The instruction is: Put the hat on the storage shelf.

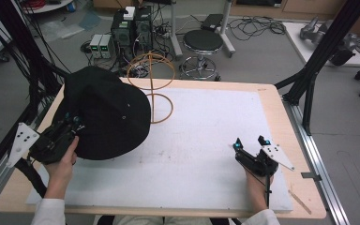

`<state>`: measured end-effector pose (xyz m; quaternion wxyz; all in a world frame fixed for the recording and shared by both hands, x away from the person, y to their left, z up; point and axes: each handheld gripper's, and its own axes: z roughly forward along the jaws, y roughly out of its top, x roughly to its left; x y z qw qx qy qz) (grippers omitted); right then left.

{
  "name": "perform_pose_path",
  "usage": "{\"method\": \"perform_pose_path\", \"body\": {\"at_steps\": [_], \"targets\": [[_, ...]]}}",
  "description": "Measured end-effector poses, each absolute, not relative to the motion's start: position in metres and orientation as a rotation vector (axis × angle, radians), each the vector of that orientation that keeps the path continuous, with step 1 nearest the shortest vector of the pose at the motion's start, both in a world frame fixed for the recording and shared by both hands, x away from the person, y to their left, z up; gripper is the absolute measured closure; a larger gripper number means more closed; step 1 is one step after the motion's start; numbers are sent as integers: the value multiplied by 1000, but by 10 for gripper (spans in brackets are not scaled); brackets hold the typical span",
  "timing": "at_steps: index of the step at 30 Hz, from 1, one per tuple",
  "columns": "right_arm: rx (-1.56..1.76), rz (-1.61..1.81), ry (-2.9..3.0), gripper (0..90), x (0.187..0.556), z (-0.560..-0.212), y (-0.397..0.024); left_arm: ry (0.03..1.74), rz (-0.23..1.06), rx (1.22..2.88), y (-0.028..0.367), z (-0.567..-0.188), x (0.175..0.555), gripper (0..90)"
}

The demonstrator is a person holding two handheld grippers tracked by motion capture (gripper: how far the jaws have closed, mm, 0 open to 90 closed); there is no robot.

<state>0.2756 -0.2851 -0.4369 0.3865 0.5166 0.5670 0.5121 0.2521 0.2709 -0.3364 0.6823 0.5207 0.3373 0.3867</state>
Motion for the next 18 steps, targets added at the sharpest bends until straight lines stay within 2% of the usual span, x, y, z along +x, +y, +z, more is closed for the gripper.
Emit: {"method": "perform_pose_path", "body": {"at_steps": [7,18], "targets": [[1314,1305,1442,138,275,-437,-285,734,876,1116,275,-323,247,868],[1313,1309,1447,138,275,-437,-284,691,889,1103,259,-297,267,868]]}}
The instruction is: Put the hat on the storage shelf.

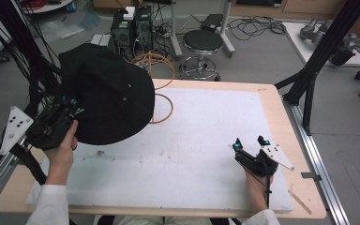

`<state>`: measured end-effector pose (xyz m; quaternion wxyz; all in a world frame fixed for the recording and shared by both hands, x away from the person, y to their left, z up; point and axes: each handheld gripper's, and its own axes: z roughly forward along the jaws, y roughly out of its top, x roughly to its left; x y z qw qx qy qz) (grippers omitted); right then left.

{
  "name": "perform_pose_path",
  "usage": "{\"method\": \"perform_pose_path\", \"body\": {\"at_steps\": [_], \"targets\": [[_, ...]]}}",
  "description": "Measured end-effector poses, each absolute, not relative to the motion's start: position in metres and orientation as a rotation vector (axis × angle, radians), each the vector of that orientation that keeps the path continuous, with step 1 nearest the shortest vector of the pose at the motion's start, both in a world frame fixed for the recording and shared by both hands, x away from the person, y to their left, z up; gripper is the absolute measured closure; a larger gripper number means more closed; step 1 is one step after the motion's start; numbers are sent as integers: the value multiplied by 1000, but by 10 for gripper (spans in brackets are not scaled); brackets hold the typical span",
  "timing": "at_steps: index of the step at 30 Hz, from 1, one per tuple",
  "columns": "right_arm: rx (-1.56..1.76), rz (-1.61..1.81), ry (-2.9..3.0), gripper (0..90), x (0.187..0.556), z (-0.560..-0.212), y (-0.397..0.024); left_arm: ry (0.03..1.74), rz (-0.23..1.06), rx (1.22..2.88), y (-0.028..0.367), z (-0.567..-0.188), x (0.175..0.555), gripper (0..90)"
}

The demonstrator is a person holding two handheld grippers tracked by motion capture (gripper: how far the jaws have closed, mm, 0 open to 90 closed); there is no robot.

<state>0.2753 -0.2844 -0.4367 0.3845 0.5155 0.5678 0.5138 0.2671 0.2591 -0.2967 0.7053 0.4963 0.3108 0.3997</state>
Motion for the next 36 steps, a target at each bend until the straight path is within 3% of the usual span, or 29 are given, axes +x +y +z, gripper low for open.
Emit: {"method": "perform_pose_path", "body": {"at_steps": [36], "targets": [[1306,1317,1445,138,274,-436,-283,667,895,1046,213,-248,343,868]]}}
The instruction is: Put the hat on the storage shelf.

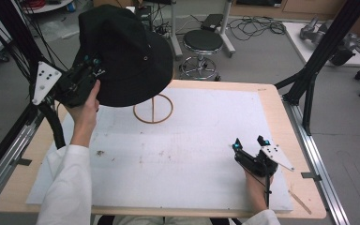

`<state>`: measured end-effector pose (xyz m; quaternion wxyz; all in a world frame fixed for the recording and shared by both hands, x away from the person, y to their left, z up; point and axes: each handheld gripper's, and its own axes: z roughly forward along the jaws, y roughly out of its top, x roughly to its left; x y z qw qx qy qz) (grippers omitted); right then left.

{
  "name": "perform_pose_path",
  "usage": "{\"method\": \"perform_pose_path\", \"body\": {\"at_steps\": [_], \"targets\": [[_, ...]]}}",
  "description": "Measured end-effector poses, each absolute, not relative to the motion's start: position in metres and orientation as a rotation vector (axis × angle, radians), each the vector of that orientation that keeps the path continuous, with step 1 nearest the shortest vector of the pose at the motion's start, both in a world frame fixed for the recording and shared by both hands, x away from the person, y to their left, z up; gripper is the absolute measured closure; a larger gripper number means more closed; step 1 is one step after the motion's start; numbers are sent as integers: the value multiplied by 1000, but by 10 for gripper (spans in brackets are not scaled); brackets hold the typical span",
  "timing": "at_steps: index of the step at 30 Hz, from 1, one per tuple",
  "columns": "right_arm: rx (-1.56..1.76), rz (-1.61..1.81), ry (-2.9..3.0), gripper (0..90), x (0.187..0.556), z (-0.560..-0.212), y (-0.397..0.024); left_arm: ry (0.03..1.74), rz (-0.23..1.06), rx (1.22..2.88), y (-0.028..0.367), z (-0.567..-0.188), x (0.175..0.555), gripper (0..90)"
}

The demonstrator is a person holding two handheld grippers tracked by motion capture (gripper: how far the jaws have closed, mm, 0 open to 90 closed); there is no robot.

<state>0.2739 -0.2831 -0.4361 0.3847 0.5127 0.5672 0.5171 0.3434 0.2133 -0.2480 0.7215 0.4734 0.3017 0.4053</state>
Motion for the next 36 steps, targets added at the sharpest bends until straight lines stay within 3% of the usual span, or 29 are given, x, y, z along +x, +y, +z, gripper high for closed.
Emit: {"method": "perform_pose_path", "body": {"at_steps": [22,36], "targets": [[1297,1318,1443,140,272,-435,-284,670,880,1112,164,-236,387,867],[1298,1325,1446,140,272,-436,-283,771,875,1209,149,-258,419,867]]}}
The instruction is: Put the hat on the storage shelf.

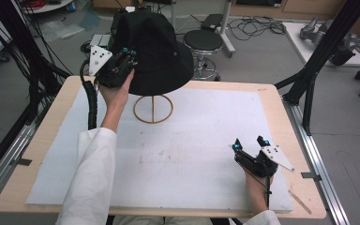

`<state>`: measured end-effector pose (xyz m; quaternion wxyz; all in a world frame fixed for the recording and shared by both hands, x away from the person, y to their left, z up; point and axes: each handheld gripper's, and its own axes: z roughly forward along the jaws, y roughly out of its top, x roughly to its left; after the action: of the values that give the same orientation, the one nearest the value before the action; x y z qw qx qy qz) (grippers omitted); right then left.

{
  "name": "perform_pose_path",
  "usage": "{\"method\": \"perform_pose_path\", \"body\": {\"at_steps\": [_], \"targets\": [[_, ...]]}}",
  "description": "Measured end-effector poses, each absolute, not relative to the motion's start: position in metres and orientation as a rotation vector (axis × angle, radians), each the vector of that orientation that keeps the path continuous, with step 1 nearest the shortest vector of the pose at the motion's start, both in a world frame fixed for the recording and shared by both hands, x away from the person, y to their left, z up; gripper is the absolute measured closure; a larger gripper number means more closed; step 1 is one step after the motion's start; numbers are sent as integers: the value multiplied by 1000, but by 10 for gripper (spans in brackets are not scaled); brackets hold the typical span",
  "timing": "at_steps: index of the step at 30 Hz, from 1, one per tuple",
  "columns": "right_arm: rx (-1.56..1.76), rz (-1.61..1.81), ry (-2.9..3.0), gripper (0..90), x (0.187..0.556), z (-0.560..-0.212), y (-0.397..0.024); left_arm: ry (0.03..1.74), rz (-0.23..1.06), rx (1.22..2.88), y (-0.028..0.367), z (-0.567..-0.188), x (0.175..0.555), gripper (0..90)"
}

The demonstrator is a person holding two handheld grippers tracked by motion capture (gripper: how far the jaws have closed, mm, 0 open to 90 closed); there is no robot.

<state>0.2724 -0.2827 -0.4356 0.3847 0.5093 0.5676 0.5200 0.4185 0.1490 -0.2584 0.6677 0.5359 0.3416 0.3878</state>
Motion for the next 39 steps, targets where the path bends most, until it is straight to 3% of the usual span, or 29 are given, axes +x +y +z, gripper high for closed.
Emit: {"method": "perform_pose_path", "body": {"at_steps": [13,28,33,37,39], "targets": [[1292,1329,1463,145,272,-436,-282,830,853,1324,139,-286,429,867],[1287,1327,1457,145,271,-435,-282,872,791,1310,146,-308,427,843],[1299,1331,1453,144,271,-435,-282,898,753,1291,147,-307,427,793],[1296,1330,1455,144,271,-435,-283,912,730,1282,146,-307,427,639],[1296,1331,1454,145,271,-435,-283,937,720,1274,148,-308,428,604]]}}
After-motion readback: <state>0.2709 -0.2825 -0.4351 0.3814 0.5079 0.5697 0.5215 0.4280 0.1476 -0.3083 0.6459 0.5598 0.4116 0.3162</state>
